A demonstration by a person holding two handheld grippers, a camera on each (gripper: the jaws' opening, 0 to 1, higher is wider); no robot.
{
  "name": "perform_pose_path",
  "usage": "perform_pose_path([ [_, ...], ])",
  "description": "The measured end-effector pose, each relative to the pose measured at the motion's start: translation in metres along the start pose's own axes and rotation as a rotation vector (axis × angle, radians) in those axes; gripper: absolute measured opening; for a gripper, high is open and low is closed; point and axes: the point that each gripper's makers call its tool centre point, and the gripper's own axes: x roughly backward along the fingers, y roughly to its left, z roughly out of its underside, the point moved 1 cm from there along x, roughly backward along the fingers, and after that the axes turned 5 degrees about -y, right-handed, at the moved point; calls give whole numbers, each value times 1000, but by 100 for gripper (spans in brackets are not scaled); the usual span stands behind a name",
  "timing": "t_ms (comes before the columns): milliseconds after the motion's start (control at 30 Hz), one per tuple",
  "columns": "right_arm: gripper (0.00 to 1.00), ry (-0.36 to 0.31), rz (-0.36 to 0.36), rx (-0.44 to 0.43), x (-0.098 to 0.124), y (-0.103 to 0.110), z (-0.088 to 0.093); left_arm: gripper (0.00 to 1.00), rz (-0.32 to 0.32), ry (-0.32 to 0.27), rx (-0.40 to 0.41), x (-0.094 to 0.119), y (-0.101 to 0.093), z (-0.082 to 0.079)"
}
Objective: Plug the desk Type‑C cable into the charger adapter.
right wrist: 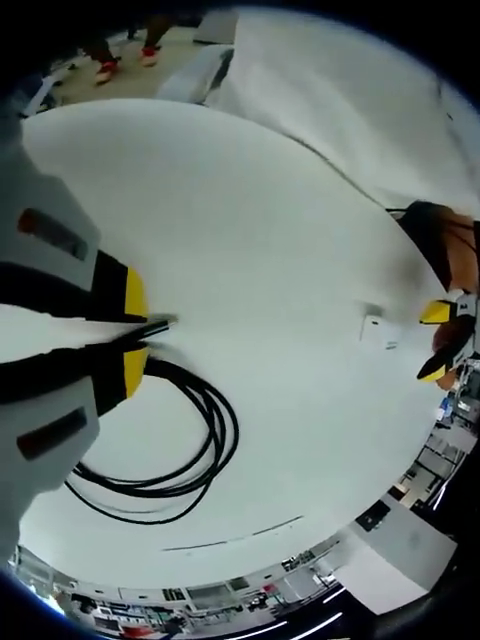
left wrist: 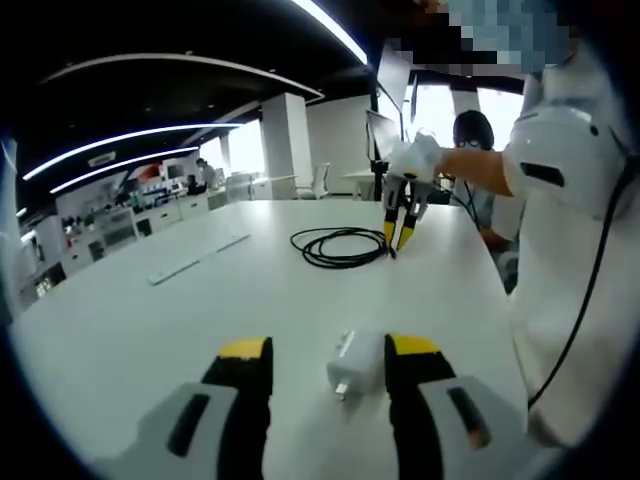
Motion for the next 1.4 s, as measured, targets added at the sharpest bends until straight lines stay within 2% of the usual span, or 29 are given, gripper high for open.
perform_pose_path([
  [800, 4, -8, -38, -26, -4, -3, 4, 44, -7, 1, 5, 2, 1, 2],
  [1400, 2, -45, -48, 2, -9, 4, -19, 44, -10, 4, 8, 4, 1, 4],
])
